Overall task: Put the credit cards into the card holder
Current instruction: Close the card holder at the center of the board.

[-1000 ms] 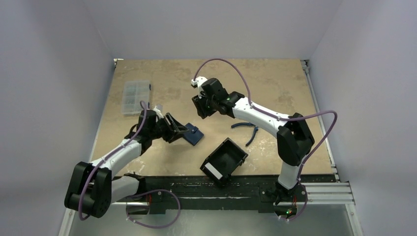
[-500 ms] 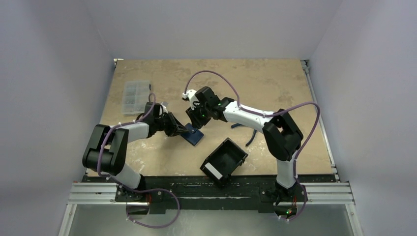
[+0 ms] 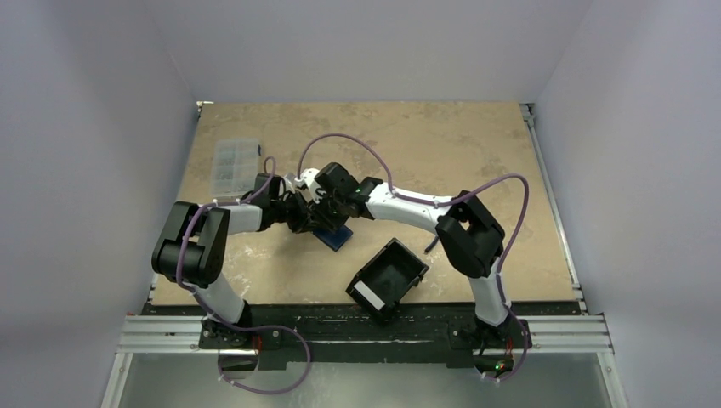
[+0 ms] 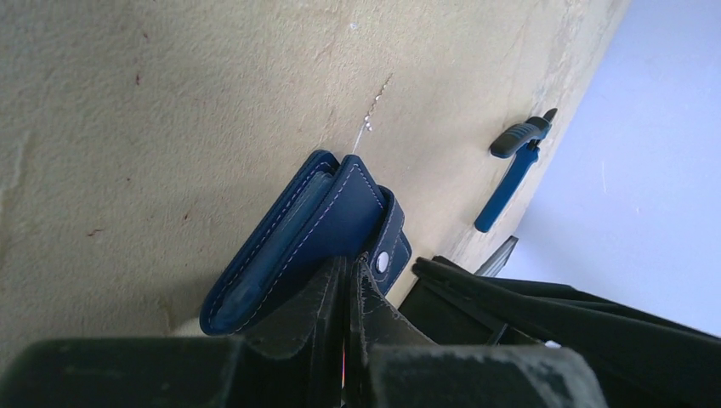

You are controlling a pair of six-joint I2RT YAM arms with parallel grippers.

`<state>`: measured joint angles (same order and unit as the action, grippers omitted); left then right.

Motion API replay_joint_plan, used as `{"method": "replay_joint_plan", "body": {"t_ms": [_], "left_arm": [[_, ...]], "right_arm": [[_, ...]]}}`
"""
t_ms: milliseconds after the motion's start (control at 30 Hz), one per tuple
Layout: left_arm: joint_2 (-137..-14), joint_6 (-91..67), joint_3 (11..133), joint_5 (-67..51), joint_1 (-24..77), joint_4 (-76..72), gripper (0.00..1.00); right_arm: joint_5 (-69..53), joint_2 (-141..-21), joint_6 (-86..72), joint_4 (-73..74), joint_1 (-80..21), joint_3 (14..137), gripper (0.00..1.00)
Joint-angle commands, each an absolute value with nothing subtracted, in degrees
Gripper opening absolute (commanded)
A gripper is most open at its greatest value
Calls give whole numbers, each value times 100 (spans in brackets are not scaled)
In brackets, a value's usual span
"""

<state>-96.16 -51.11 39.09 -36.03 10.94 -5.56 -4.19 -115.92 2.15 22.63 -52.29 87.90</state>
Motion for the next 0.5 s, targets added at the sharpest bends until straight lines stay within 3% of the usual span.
{"method": "replay_joint_plan", "body": {"t_ms": [0, 467], "left_arm": [[-9732, -4840, 4047, -3531, 1072, -595, 3], [-9685, -4740, 3973, -3410, 1069, -491, 2]], "right_arm": [[77, -11639, 396, 2473, -5309, 9044, 44], [288, -11740, 343, 2339, -5309, 8917, 37]]}}
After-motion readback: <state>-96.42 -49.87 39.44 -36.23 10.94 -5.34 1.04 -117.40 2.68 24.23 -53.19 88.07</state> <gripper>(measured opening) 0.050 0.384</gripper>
